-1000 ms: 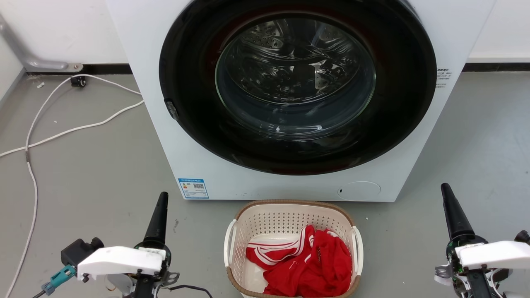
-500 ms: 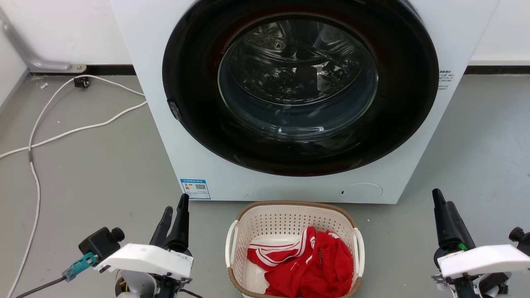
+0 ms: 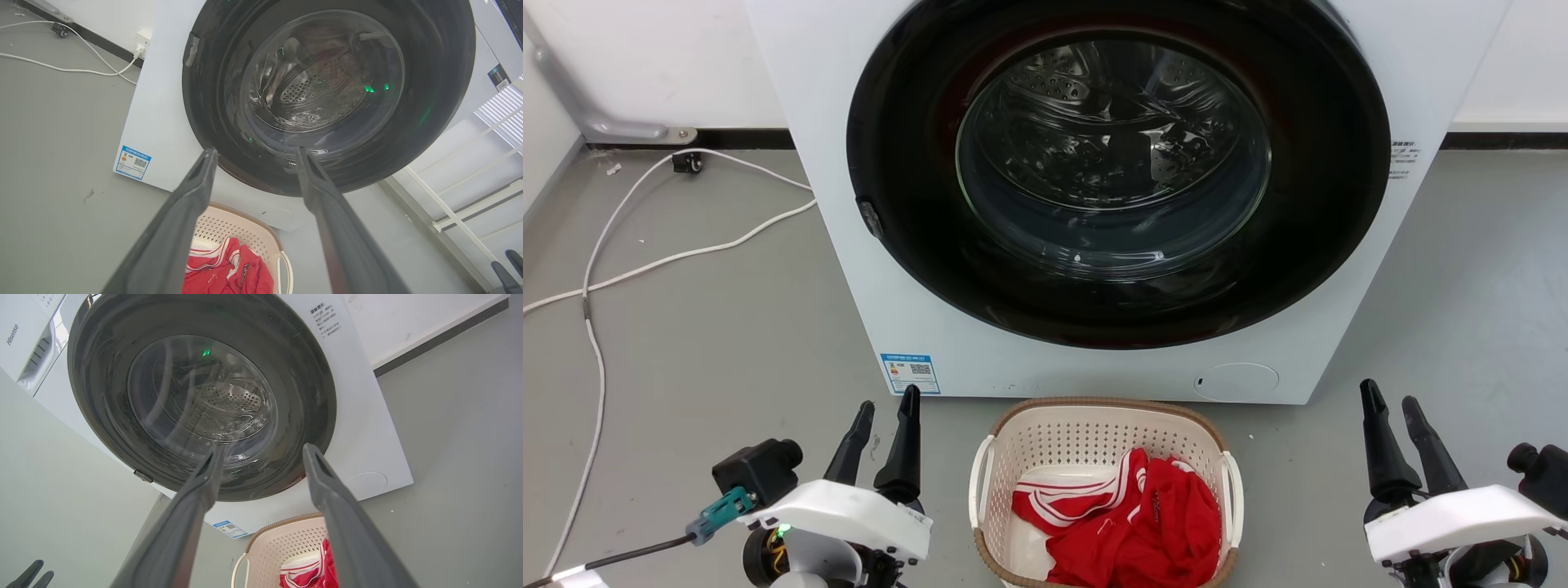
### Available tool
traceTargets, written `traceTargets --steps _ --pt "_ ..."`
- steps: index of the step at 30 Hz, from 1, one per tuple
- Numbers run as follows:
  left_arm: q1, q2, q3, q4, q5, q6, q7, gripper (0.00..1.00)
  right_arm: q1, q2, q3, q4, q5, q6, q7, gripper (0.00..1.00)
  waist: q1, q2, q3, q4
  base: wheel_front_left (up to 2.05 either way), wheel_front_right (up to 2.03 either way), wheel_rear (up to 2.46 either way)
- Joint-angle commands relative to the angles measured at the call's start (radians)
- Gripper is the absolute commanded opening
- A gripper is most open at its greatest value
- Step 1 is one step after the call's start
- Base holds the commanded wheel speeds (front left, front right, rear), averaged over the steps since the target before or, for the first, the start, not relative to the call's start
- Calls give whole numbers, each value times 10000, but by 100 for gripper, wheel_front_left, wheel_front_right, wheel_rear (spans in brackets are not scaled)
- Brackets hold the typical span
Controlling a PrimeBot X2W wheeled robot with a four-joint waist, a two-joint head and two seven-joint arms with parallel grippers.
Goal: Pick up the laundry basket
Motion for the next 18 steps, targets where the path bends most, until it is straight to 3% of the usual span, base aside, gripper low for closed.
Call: traceTargets --steps 1,18 --pt "-241 67 -74 -121 281 59 -92 100 9 3 22 -180 -297 0 -74 100 0 0 -5 1 0 0 0" --pt "-269 220 -625 69 2127 339 -569 100 345 60 58 -649 -2616 0 -96 100 0 0 -77 78 0 0 0"
